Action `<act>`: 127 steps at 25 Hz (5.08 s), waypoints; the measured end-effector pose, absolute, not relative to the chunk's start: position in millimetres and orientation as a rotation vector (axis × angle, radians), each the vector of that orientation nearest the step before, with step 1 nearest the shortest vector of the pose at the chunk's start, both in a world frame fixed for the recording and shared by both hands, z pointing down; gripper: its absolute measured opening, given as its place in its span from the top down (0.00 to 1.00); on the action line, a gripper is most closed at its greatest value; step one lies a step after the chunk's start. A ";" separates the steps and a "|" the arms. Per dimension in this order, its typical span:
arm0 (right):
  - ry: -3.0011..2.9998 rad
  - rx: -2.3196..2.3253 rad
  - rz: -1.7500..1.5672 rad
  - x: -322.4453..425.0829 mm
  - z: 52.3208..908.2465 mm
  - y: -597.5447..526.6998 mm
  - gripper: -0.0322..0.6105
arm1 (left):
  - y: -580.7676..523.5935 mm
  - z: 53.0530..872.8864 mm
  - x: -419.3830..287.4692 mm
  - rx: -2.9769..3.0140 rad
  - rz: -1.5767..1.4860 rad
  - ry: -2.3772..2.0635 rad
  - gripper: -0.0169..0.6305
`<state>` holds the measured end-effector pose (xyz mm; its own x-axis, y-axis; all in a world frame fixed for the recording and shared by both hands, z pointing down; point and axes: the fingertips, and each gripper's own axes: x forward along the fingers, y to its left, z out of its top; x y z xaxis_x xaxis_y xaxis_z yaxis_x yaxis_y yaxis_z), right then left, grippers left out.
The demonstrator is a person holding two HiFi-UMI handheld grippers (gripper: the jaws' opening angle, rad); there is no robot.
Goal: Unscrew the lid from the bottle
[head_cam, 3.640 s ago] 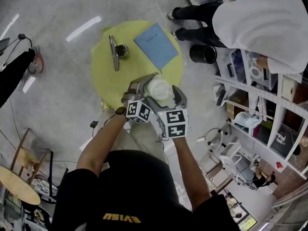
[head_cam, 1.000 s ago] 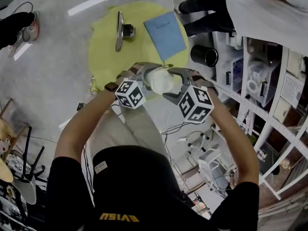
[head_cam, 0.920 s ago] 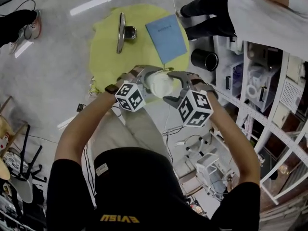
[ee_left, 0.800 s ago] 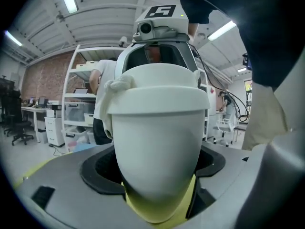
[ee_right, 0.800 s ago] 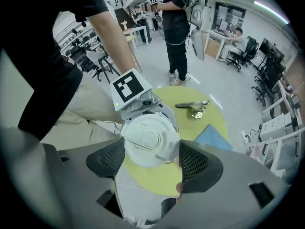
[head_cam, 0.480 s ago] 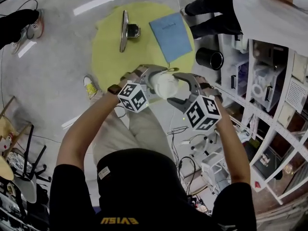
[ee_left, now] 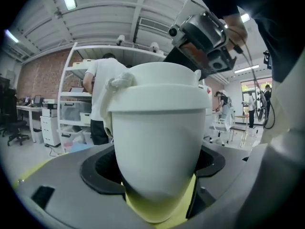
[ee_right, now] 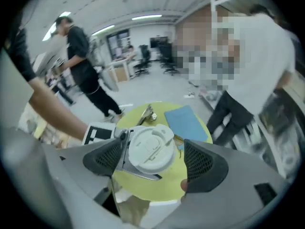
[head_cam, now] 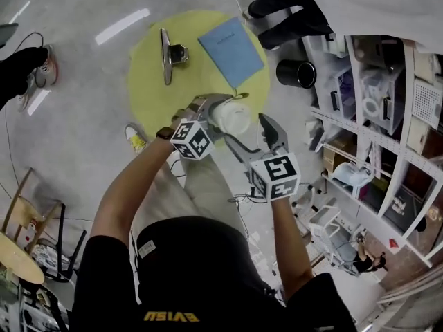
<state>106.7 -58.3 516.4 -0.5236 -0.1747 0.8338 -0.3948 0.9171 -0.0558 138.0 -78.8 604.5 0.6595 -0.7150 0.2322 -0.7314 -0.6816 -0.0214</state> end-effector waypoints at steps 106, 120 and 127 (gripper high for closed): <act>-1.841 -0.514 -0.321 94.5 543.8 -35.4 0.42 | -69.0 600.7 133.3 2.786 0.371 -1.185 0.33; -1.697 -0.703 -0.467 100.1 543.2 -31.9 0.41 | -71.6 599.6 134.2 2.769 0.365 -1.205 0.33; -1.978 -0.150 -0.039 102.0 531.3 -47.2 0.36 | -69.4 604.3 132.1 2.761 0.389 -1.181 0.33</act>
<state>102.0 -47.2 531.3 -0.3934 0.0882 0.9151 0.1238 0.9914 -0.0423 132.1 -69.4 604.3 0.6639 -0.6944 0.2776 -0.7235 -0.6904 0.0034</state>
